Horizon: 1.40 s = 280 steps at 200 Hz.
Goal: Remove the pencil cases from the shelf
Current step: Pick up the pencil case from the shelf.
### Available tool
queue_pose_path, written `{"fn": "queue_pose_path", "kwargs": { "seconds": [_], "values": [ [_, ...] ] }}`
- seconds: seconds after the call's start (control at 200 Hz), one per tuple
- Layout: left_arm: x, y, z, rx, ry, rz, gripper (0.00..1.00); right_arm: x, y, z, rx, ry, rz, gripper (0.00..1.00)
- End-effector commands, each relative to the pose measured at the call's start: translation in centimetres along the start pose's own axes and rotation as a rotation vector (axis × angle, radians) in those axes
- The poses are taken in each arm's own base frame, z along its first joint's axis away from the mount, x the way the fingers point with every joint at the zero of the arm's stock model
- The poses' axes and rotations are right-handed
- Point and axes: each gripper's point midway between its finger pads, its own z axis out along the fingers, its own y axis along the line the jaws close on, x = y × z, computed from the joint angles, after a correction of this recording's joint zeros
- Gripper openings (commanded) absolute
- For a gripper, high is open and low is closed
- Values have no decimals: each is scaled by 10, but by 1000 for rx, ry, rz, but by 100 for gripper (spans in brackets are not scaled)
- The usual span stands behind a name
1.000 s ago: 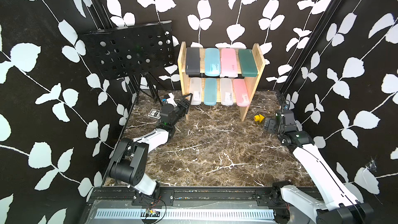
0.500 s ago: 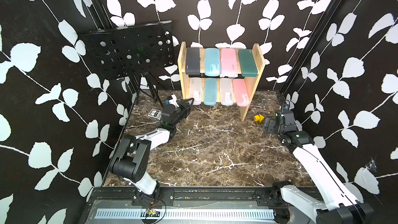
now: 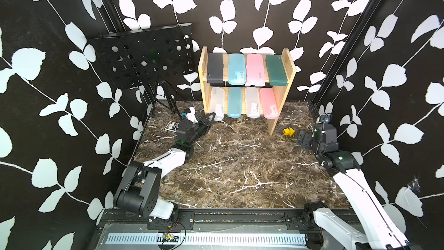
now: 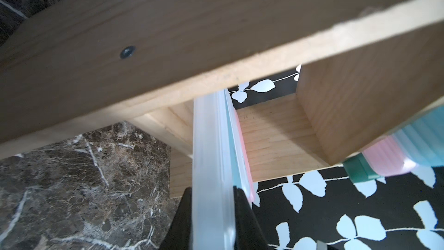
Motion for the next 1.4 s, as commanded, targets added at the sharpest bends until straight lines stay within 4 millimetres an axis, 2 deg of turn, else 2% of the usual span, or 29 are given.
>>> {"fn": "queue_pose_path", "kwargs": {
  "seconds": [0.0, 0.12, 0.26, 0.39, 0.55, 0.685, 0.81, 0.905, 1.06, 1.13, 1.17, 1.185, 1.215, 1.395],
  "values": [
    [10, -11, -19, 6, 32, 194, 0, -20, 11, -24, -81, -47, 48, 99],
    [20, -15, -40, -5, 60, 328, 0, -14, 39, -35, -237, -53, 121, 99],
    [37, -17, -70, -30, 102, 466, 0, 6, 90, -47, -412, -31, 135, 100],
    [49, -25, -104, -29, 98, 587, 0, 16, 149, -70, -578, -33, 115, 99],
    [66, -42, -146, 72, 77, 688, 0, 19, 229, -110, -831, -25, 170, 100],
    [71, -45, -171, 95, 47, 712, 0, 24, 293, -140, -975, 5, 187, 100],
    [71, -47, -187, 104, 9, 716, 0, 26, 341, -159, -1065, 37, 207, 100],
    [71, -50, -195, 111, -12, 715, 0, 25, 367, -168, -1104, 47, 218, 99],
    [70, -53, -199, 119, -21, 715, 0, 22, 395, -178, -1145, 54, 224, 99],
    [70, -55, -200, 126, -22, 719, 0, 20, 405, -181, -1157, 62, 212, 100],
    [70, -56, -200, 126, -23, 720, 0, 26, 409, -177, -1147, 73, 195, 99],
    [70, -56, -200, 128, -22, 720, 0, 16, 412, -184, -1163, 59, 208, 99],
    [70, -56, -200, 130, -21, 721, 0, 14, 415, -185, -1165, 58, 209, 100],
    [72, -55, -203, 130, -23, 725, 0, 16, 432, -177, -1133, 77, 187, 99]
  ]
}}
